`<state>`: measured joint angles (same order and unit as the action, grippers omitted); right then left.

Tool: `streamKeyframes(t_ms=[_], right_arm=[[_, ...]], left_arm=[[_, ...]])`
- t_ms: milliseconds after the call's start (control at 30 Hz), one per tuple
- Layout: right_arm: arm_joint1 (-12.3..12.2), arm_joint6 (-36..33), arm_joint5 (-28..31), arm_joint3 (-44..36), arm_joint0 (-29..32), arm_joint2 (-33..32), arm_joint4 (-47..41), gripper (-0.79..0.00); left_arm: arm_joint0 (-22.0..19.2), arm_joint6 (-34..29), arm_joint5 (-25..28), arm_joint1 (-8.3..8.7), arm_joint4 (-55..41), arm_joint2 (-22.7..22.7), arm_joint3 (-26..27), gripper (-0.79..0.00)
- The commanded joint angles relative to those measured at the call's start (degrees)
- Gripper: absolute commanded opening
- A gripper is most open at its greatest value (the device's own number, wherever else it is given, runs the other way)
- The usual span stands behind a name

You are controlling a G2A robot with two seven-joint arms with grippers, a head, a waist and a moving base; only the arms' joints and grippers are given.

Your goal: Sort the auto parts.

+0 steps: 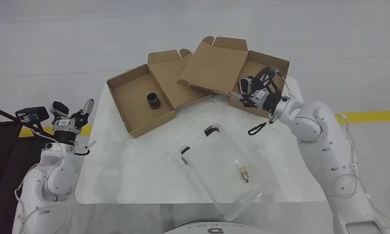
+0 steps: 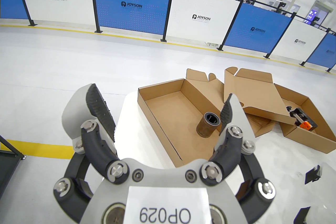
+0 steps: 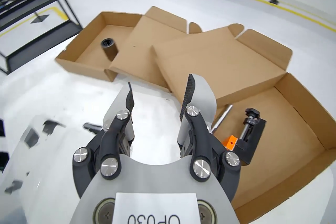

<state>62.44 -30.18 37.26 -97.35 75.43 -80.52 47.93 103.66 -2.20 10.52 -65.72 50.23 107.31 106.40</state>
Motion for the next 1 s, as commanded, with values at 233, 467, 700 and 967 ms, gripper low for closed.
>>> streamKeyframes(t_ms=[233, 467, 700, 967], right_arm=[[-0.4, -0.5, 3.7, -0.4, 0.9, -1.4, -1.8, 0.000], [-1.7, -7.3, 9.4, -3.5, 4.2, -2.3, 4.5, 0.000], [-2.5, -9.0, 11.8, -8.1, 8.9, -1.5, 10.7, -0.025], [-2.2, -11.8, 5.3, -8.2, 8.9, 4.6, 14.7, -0.231]], left_arm=[[0.0, 0.0, 0.0, 0.00, 0.0, 0.0, 0.0, 0.000], [0.0, 0.0, 0.0, 0.00, 0.0, 0.0, 0.0, 0.000], [0.0, 0.0, 0.0, 0.00, 0.0, 0.0, 0.0, 0.000], [0.0, 0.0, 0.0, 0.00, 0.0, 0.0, 0.0, 0.000]])
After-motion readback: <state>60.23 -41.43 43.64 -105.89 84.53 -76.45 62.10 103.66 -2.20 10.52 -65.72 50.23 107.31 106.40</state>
